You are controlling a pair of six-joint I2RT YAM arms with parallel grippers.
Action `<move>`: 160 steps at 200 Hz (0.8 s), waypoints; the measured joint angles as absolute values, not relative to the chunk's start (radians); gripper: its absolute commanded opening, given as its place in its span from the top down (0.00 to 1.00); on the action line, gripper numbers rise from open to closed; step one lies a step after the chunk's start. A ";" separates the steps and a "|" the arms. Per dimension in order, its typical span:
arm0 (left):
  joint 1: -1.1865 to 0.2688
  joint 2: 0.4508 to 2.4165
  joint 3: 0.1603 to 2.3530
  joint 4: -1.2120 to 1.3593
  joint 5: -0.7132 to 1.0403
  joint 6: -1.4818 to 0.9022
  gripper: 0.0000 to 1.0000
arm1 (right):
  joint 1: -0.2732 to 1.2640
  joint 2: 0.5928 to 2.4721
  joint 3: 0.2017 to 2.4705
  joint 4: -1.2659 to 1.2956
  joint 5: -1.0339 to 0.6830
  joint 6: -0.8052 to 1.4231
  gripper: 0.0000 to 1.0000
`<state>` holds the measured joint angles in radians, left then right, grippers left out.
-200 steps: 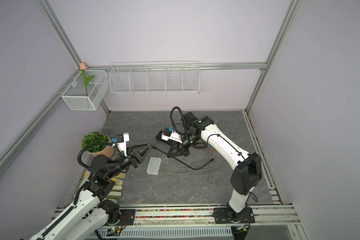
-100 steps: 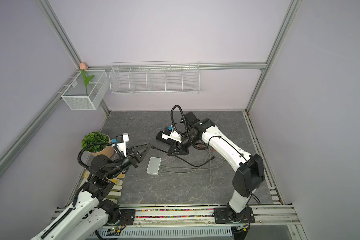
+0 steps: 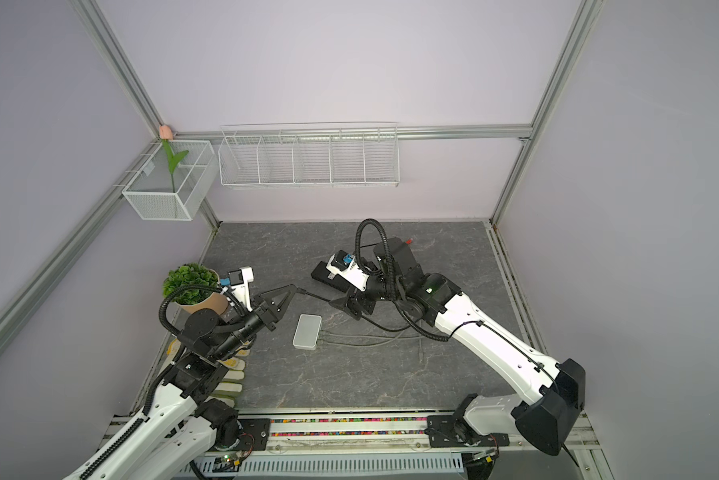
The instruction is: Insert the plug into the switch port
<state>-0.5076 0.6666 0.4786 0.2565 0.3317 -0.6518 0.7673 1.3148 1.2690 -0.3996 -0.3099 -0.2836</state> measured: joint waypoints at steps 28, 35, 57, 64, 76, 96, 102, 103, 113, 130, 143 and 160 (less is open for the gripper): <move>-0.508 0.674 0.479 0.256 0.319 -0.666 1.00 | 0.767 1.310 1.207 -0.278 -0.276 -0.192 0.12; -0.508 0.675 0.479 0.256 0.317 -0.670 1.00 | 0.767 1.307 1.188 -0.244 -0.256 -0.157 0.12; -0.508 0.677 0.479 0.255 0.310 -0.676 1.00 | 0.751 1.306 1.176 -0.204 -0.212 -0.055 0.12; -0.508 0.678 0.479 0.253 0.308 -0.678 1.00 | 0.745 1.307 1.185 -0.208 -0.203 -0.032 0.12; -0.508 0.678 0.479 0.250 0.302 -0.681 1.00 | 0.739 1.315 1.212 -0.217 -0.200 -0.014 0.09; -0.508 0.683 0.479 0.239 0.290 -0.688 1.00 | 0.752 1.332 1.259 -0.236 -0.212 -0.023 0.01; -0.508 0.686 0.479 0.233 0.287 -0.689 1.00 | 0.760 1.336 1.271 -0.247 -0.212 -0.039 0.03; -0.508 0.686 0.479 0.233 0.286 -0.690 1.00 | 0.764 1.338 1.274 -0.252 -0.212 -0.042 0.03; -0.508 0.694 0.479 0.219 0.283 -0.694 1.00 | 0.783 1.348 1.293 -0.278 -0.209 -0.068 0.08; -0.508 0.709 0.479 0.194 0.279 -0.697 1.00 | 0.821 1.378 1.328 -0.337 -0.202 -0.136 0.14; -0.508 0.719 0.481 0.176 0.276 -0.699 1.00 | 0.847 1.403 1.349 -0.379 -0.189 -0.184 0.19; -0.508 0.727 0.490 0.153 0.272 -0.699 1.00 | 0.876 1.431 1.364 -0.429 -0.157 -0.237 0.27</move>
